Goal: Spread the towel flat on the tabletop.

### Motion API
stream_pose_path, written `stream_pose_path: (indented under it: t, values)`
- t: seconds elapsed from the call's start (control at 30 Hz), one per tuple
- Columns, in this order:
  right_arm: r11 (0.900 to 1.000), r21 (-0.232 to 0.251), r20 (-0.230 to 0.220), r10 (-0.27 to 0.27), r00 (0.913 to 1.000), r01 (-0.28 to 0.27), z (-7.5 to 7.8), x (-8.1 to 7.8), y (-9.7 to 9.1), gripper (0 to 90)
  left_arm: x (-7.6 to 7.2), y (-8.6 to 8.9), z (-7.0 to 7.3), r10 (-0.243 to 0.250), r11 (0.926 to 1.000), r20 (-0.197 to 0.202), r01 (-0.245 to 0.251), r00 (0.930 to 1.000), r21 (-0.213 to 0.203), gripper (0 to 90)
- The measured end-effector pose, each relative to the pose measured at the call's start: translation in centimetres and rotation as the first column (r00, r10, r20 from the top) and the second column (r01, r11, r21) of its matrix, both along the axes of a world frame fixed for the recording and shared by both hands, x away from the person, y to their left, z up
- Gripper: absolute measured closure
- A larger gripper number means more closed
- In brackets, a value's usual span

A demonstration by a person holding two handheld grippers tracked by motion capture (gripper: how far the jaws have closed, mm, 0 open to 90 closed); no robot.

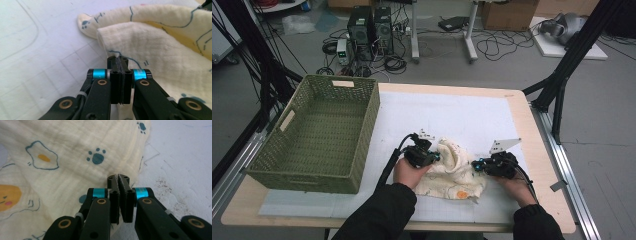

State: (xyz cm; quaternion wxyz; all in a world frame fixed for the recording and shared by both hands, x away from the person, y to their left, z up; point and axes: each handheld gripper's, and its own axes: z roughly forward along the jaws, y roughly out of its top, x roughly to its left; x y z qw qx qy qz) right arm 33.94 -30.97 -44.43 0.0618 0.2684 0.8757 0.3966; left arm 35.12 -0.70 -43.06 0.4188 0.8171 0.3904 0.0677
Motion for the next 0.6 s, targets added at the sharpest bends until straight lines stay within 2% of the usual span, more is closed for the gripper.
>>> stream_pose_path:
  t: [0.03,0.17,0.3,0.37,0.47,0.53,0.6]
  values:
    - [1.0,-0.003,-0.006,-0.002,1.0,0.002,0.1,-0.1,-0.1,88.3,-0.1,0.2,0.1,0.007,1.0,0.005,-0.007,1.0,-0.001,89.1]
    - [0.9998,0.008,0.018,-0.018,0.9997,0.018,0.7,-0.5,-0.7,88.5,-0.3,1.7,0.8,0.061,0.998,0.03,-0.061,0.9976,-0.014,89.1]
    - [0.9985,0.025,0.048,-0.05,0.9976,0.048,1.6,-1.2,-1.6,88.5,-0.5,3.4,1.4,0.116,0.9932,0.049,-0.116,0.992,-0.011,89.1]
    - [0.9971,0.041,0.062,-0.067,0.9958,0.064,2.0,-1.5,-2.2,88.5,-0.6,4.1,1.6,0.151,0.9884,0.052,-0.15,0.9872,-0.026,89.1]
    - [0.9965,0.036,0.079,-0.078,0.9938,0.075,2.5,-2.2,-2.8,88.5,-0.8,5.2,2.1,0.185,0.9828,0.073,-0.184,0.9801,-0.019,89.1]
    - [0.9962,0.029,0.086,-0.085,0.9927,0.082,2.7,-2.8,-3.0,88.5,-1.0,5.8,2.3,0.221,0.9752,0.088,-0.22,0.9712,-0.024,89.1]
    - [0.9964,0.031,0.078,-0.081,0.9936,0.079,2.7,-3.3,-3.2,88.5,-1.1,6.3,2.2,0.243,0.9699,0.092,-0.242,0.9656,-0.022,89.1]
